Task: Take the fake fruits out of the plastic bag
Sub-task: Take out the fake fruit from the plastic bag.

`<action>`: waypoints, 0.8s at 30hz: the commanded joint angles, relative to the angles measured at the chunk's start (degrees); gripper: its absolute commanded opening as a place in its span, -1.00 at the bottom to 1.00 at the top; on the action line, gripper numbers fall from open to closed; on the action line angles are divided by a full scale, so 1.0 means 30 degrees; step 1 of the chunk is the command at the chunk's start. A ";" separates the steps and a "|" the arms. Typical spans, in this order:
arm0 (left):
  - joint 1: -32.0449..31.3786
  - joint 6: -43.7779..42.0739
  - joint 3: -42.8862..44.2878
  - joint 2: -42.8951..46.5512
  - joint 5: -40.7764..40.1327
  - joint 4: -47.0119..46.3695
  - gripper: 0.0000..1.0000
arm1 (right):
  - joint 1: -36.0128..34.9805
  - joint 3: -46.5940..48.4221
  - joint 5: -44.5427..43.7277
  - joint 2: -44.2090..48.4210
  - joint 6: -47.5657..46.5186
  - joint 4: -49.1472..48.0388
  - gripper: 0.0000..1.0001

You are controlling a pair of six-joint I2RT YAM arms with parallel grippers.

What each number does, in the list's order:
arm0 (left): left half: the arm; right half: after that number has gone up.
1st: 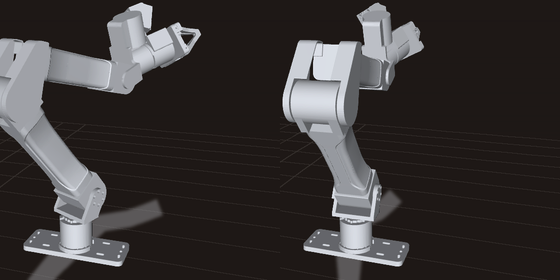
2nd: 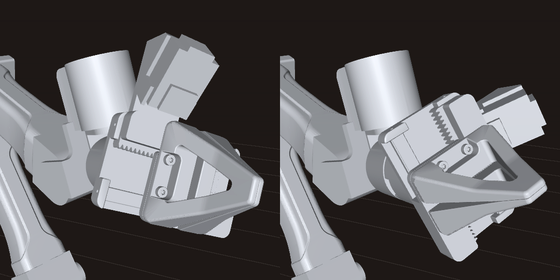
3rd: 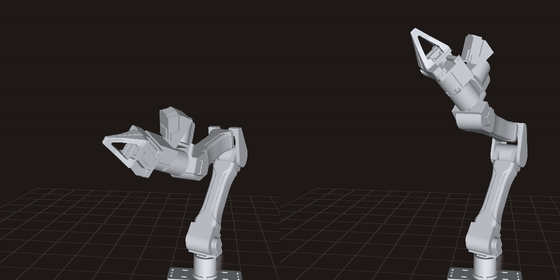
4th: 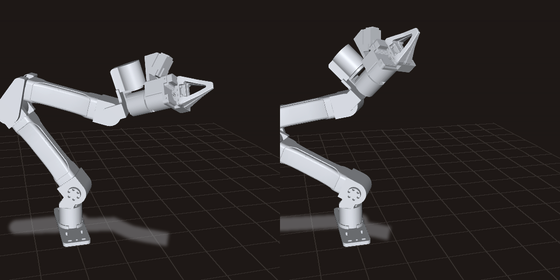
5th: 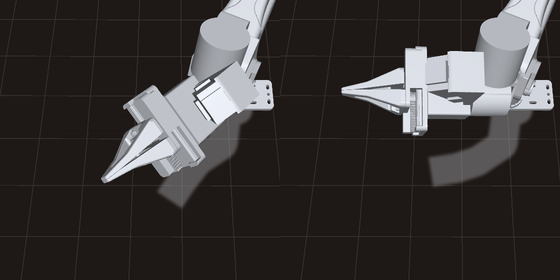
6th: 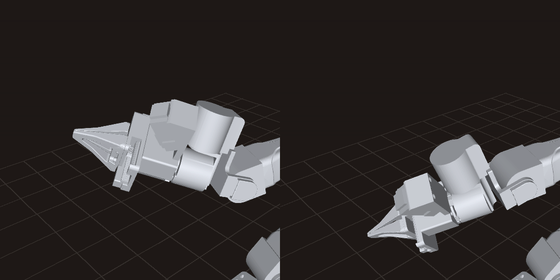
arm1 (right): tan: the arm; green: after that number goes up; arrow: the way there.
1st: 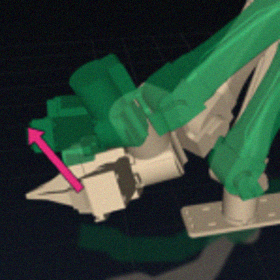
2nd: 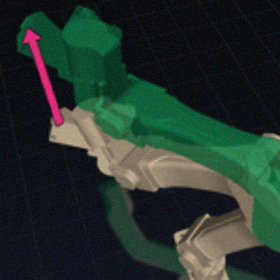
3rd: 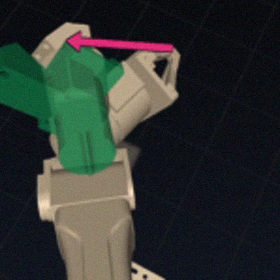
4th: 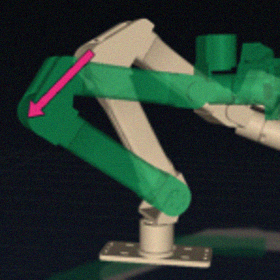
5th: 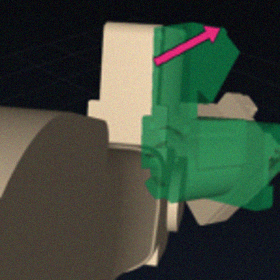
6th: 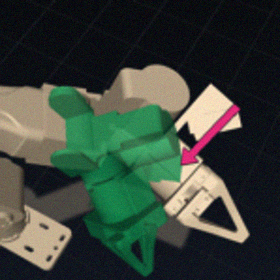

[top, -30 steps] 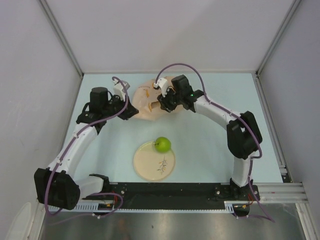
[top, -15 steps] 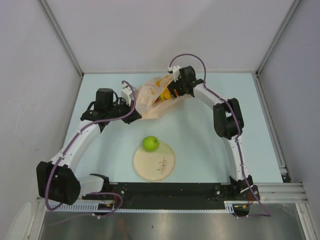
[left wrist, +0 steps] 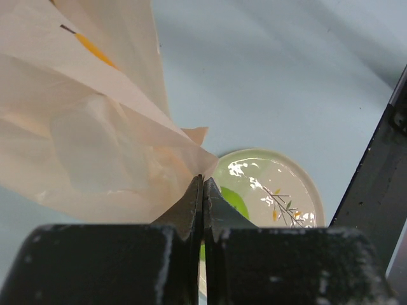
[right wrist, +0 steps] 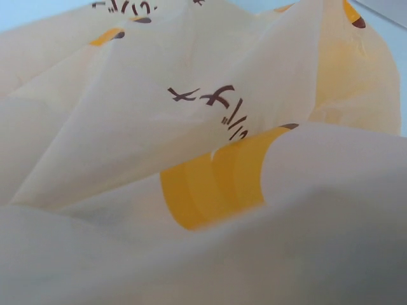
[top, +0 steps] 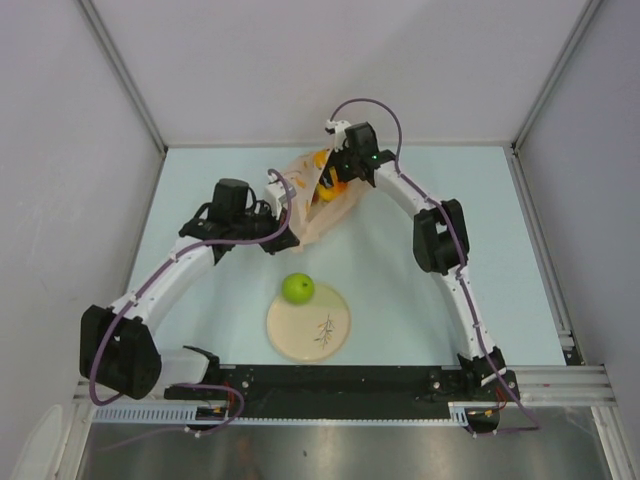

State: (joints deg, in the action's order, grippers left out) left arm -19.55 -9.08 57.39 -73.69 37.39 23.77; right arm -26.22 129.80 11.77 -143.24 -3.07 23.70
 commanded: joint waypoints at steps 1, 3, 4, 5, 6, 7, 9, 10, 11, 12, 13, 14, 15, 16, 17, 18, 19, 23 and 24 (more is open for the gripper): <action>-0.0338 -0.0138 0.0354 -0.0455 0.0897 -0.0569 -0.99 | -0.0283 0.2607 -0.0435 -0.1789 0.0936 0.0827 0.99; -0.0397 -0.0079 0.0412 -0.0544 0.0897 -0.0540 -0.99 | -0.0401 0.3021 -0.0670 -0.2203 0.0761 0.1091 0.99; -0.0426 -0.0049 0.0471 -0.0573 0.0868 -0.0482 -1.00 | -0.0576 0.3400 -0.1077 -0.2321 0.0644 0.1615 0.99; -0.0426 -0.0078 0.0529 -0.0544 0.0810 -0.0453 -0.99 | -0.0693 0.3375 -0.1110 -0.2148 0.0295 0.1765 0.99; -0.0426 -0.0136 0.0501 -0.0544 0.0751 -0.0423 -0.99 | -0.0752 0.2998 -0.1198 -0.1769 0.0001 0.1738 1.00; -0.0426 -0.0166 0.0500 -0.0515 0.0722 -0.0394 -0.99 | -0.0840 0.2327 -0.1634 -0.1185 -0.0234 0.0577 0.99; -0.0426 -0.0166 0.0442 -0.0514 0.0576 -0.0452 -0.99 | -0.1017 -0.1650 -0.1814 0.1595 -0.0470 -0.1707 0.99; -0.0426 -0.0166 0.0471 -0.0486 0.0517 -0.0452 -0.99 | -0.0988 -0.2795 -0.1727 0.2532 -0.0383 -0.3663 0.99; -0.0426 -0.0166 0.0500 -0.0485 0.0487 -0.0481 -0.99 | -0.1016 -0.4083 -0.1581 0.3614 -0.0267 -0.4059 0.99; -0.0426 -0.0166 0.0529 -0.0485 0.0400 -0.0482 -1.00 | -0.1075 -0.4183 -0.1522 0.3973 -0.0120 -0.4063 0.99; -0.0426 -0.0224 0.0559 -0.0485 0.0370 -0.0511 -0.99 | -0.1162 -0.4097 -0.1260 0.4180 -0.0032 -0.3483 0.98; -0.0426 -0.0225 0.0559 -0.0514 0.0341 -0.0511 -0.99 | -0.1250 -0.4154 -0.0967 0.4617 0.0085 -0.3245 0.94; -0.0426 -0.0225 0.0588 -0.0515 0.0312 -0.0540 -1.00 | -0.1280 -0.4299 -0.0297 0.4795 0.0202 -0.2953 0.86; -0.0426 -0.0167 0.0588 -0.0486 0.0340 -0.0569 -0.99 | -0.1338 -0.4446 -0.0204 0.4942 0.0638 -0.2834 0.85; -0.0455 -0.0166 0.0588 -0.0514 0.0341 -0.0628 -0.99 | -0.1397 -0.4563 -0.0174 0.5031 0.0904 -0.2746 0.84; -0.0427 -0.0137 0.0559 -0.0515 0.0312 -0.0686 -0.99 | -0.1427 -0.4652 -0.0115 0.5090 0.0935 -0.2484 0.84; -0.0426 -0.0137 0.0559 -0.0515 0.0311 -0.0658 -0.99 | -0.1485 -0.4682 -0.0057 0.5061 0.1545 -0.2394 0.85; -0.0426 -0.0166 0.0559 -0.0515 0.0224 -0.0541 -1.00 | -0.1632 -0.5471 0.0089 0.5324 0.2047 -0.2423 0.80; -0.0426 -0.0137 0.0559 -0.0515 0.0223 -0.0569 -0.99 | -0.1690 -0.5618 0.0322 0.5296 0.2107 -0.2365 0.74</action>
State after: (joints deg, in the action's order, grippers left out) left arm -20.51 -9.06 57.39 -75.46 37.69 23.20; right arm -30.65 115.22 10.66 -129.32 0.38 17.19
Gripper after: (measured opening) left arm 0.005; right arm 0.909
